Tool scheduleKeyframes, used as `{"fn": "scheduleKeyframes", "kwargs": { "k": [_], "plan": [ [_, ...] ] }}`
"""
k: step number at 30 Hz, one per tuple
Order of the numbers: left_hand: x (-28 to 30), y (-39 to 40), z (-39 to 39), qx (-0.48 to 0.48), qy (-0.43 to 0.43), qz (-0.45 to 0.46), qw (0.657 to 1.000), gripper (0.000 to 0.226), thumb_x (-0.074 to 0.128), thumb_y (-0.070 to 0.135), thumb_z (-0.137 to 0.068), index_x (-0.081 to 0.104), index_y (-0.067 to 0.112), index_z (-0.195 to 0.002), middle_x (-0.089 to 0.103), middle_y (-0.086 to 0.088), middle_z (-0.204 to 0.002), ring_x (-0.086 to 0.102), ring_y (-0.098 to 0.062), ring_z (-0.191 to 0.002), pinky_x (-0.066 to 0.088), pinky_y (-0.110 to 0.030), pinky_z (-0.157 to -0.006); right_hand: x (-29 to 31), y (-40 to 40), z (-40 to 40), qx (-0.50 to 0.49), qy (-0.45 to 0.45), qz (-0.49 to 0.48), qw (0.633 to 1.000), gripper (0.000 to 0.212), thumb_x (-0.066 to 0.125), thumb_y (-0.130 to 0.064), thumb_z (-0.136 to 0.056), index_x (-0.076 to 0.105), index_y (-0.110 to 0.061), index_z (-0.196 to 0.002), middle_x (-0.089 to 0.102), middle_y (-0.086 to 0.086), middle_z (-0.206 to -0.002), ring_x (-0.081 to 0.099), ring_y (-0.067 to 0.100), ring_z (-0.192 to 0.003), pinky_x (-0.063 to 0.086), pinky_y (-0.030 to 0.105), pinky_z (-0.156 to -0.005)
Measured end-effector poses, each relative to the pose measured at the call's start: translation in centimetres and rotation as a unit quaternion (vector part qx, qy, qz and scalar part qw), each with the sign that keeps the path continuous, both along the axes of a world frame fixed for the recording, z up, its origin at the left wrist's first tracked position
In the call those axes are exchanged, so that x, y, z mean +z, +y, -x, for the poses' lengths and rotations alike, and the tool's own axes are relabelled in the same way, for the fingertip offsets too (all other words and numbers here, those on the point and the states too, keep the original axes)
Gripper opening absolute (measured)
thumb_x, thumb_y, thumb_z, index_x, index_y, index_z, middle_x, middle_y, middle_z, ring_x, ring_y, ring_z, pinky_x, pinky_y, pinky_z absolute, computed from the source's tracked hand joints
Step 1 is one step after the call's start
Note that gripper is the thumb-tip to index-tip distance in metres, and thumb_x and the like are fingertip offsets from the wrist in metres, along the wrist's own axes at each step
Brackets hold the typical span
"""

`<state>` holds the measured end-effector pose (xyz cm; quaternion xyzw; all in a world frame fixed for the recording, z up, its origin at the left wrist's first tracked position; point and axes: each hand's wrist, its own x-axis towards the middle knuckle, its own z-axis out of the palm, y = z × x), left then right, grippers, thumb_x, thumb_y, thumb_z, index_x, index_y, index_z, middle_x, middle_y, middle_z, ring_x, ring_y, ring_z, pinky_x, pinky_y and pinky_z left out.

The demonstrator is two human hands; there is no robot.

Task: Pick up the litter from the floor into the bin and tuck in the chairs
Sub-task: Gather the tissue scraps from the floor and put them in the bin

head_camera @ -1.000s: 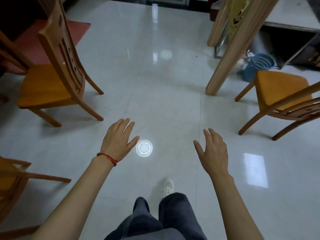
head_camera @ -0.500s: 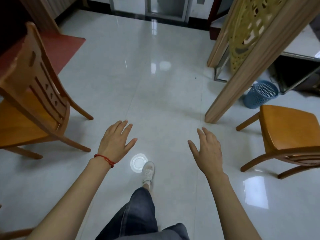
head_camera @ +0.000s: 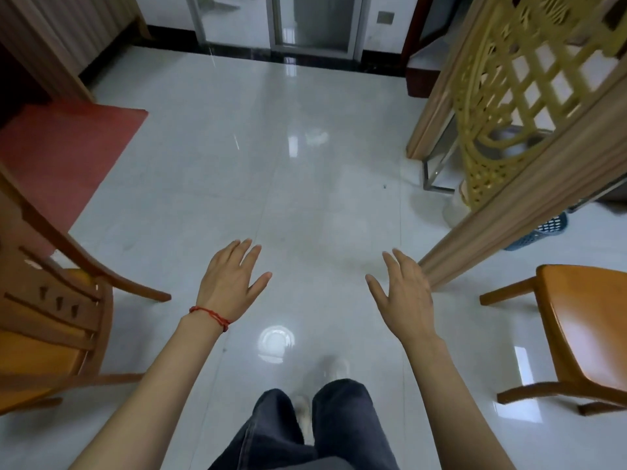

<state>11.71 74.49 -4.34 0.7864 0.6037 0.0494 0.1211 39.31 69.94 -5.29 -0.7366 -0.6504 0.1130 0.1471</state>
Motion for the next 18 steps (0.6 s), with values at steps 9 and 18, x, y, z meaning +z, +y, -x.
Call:
{"fn": "scheduleKeyframes", "kwargs": {
  "k": [9,18],
  "plan": [
    [-0.7,15.7,-3.7,0.036,-0.016,-0.001,0.999,0.09,0.005,0.06,-0.091,0.059,-0.008,-0.114,0.058,-0.029,-0.118,0.054,-0.046,-0.109,0.043,-0.055,-0.089,-0.3,18.6,-3.3,0.038,-0.006,-0.004,0.999,0.052,0.049,-0.037,-0.092,0.042,-0.007,-0.133,0.038,0.015,-0.143,0.032,0.028,-0.132,0.025,0.039,-0.105],
    [-0.8,25.6,-0.6,0.135,-0.02,0.013,0.99,0.091,0.004,0.062,-0.09,0.056,-0.007,-0.118,0.056,-0.028,-0.122,0.052,-0.044,-0.113,0.041,-0.053,-0.093,0.6,34.2,-0.5,0.135,-0.014,0.008,0.991,0.052,0.048,-0.038,-0.092,0.041,-0.008,-0.134,0.036,0.014,-0.144,0.03,0.028,-0.133,0.024,0.04,-0.106]
  ]
}}
